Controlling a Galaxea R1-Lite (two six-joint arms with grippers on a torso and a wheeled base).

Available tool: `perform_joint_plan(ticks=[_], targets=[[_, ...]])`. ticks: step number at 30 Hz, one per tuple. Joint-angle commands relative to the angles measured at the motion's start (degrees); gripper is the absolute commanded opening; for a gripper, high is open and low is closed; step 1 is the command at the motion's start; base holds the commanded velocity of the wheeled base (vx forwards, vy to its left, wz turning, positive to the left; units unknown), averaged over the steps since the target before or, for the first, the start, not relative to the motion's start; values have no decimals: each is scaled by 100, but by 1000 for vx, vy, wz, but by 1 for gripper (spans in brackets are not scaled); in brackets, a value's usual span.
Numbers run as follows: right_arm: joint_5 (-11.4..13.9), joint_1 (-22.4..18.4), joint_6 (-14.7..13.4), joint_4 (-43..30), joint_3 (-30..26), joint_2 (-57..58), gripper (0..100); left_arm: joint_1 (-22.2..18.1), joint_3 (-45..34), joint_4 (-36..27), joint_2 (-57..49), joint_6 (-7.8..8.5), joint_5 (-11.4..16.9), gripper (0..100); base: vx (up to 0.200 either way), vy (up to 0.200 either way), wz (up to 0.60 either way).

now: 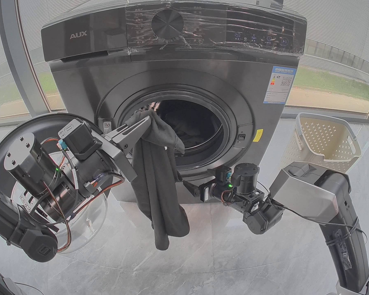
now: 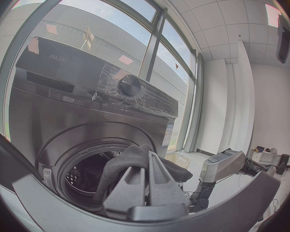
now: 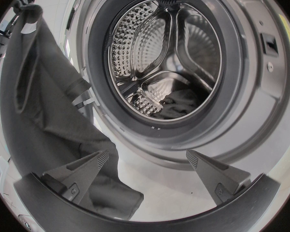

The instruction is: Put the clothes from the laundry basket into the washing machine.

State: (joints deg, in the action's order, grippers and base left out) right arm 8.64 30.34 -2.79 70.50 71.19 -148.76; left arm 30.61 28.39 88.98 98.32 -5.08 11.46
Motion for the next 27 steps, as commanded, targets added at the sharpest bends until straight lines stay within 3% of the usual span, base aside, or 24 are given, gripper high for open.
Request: perform_joint_plan(ticks=[1,17,22,27], targets=[[-363,183,7,-221,554,-206,100,-2,0,5,-6,-1,-3,0,0,0,0],[-170,710,24,61,-70,-83,100,-126,70,5,56,-19,-3,0,0,0,0],[384,727,33,403,-369,-83,100,-187,70,5,65,-28,-3,0,0,0,0],[410,666,42,447,-352,-83,100,-196,70,5,65,-89,-3,0,0,0,0]])
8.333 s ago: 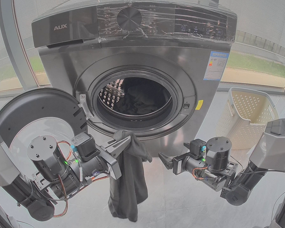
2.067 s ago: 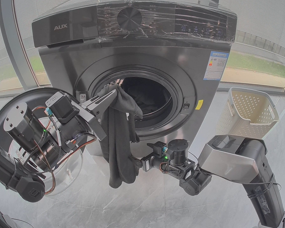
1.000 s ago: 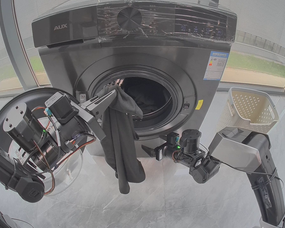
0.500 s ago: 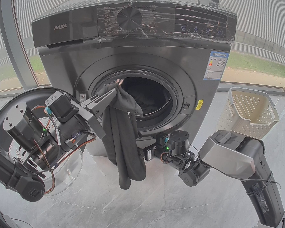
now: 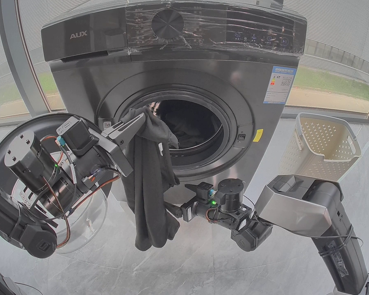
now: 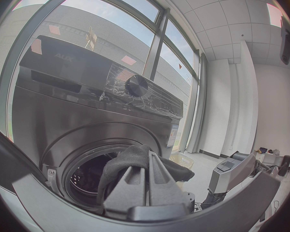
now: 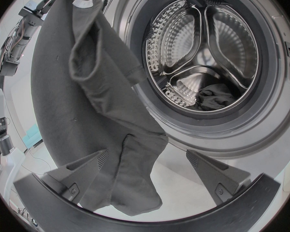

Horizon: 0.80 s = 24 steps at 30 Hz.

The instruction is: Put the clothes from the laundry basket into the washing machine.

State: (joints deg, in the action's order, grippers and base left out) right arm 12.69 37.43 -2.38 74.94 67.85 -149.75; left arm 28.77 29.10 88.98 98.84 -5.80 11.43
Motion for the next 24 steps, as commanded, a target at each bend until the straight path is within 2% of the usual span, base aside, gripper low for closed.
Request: perform_joint_plan(ticks=[1,7,9,16,17,24], targets=[[5,-77,36,-40,61,16,100,-12,-10,5,12,-17,-1,0,0,0,0],[5,-288,97,-207,835,-116,100,15,-45,5,4,-17,-1,0,0,0,0],[76,-297,141,-339,1336,-300,100,32,-71,5,-5,-9,8,0,0,0,0],[216,-130,159,-128,1898,-678,100,32,-71,5,4,-17,8,0,0,0,0],[234,-130,167,-120,1951,-696,0,32,-71,5,4,-17,8,0,0,0,0],[322,-113,176,30,2092,-714,0,6,-80,5,4,-17,-1,0,0,0,0]])
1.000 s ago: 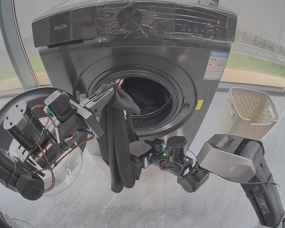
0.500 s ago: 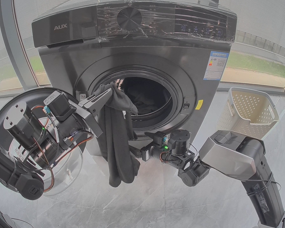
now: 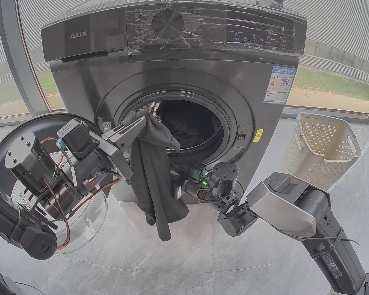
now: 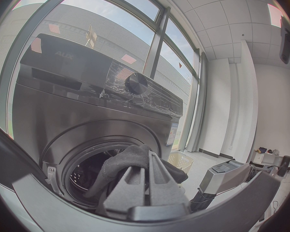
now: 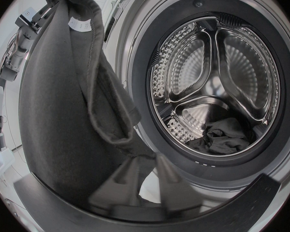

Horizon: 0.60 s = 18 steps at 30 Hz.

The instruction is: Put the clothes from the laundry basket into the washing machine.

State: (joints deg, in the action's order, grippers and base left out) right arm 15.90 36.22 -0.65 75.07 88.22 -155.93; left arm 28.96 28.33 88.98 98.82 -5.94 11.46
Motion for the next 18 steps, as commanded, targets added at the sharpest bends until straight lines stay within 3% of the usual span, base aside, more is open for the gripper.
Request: perform_joint_plan(ticks=[1,6,17,18], targets=[[1,-1,100,69,11,-78,0,-22,-3,5,6,-4,5,0,0,0,0],[1,-80,214,324,-385,45,0,-31,-3,5,6,-4,5,0,0,0,0],[-139,-546,144,509,-2969,1988,0,-40,-12,5,6,-13,-3,0,0,0,0],[-139,-546,144,509,-2969,1988,0,-40,-12,5,6,-13,-3,0,0,0,0]])
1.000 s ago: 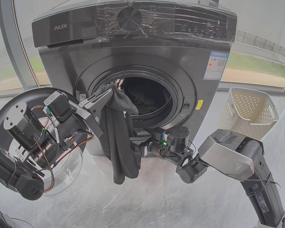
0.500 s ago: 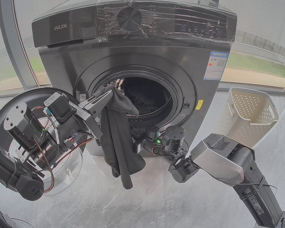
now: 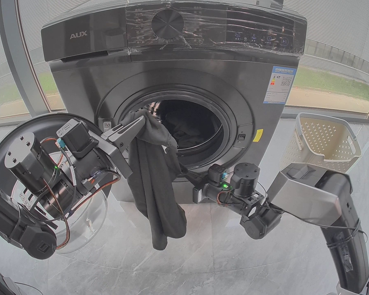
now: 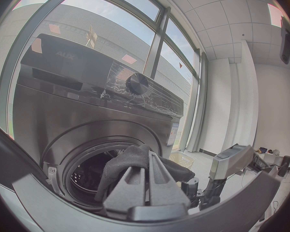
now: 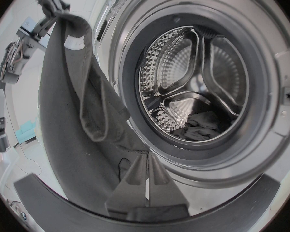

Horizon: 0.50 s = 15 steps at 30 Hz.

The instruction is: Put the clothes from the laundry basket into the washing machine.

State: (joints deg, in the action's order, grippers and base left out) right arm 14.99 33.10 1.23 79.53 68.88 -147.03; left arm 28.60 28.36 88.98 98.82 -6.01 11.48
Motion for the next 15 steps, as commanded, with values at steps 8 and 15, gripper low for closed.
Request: perform_joint_plan(ticks=[8,15], targets=[[-14,-357,-387,774,-2651,2108,0,-3,-85,5,15,-5,3,0,0,0,0],[-49,-260,-501,906,-3047,1897,0,49,12,5,103,-5,-23,0,0,0,0]])
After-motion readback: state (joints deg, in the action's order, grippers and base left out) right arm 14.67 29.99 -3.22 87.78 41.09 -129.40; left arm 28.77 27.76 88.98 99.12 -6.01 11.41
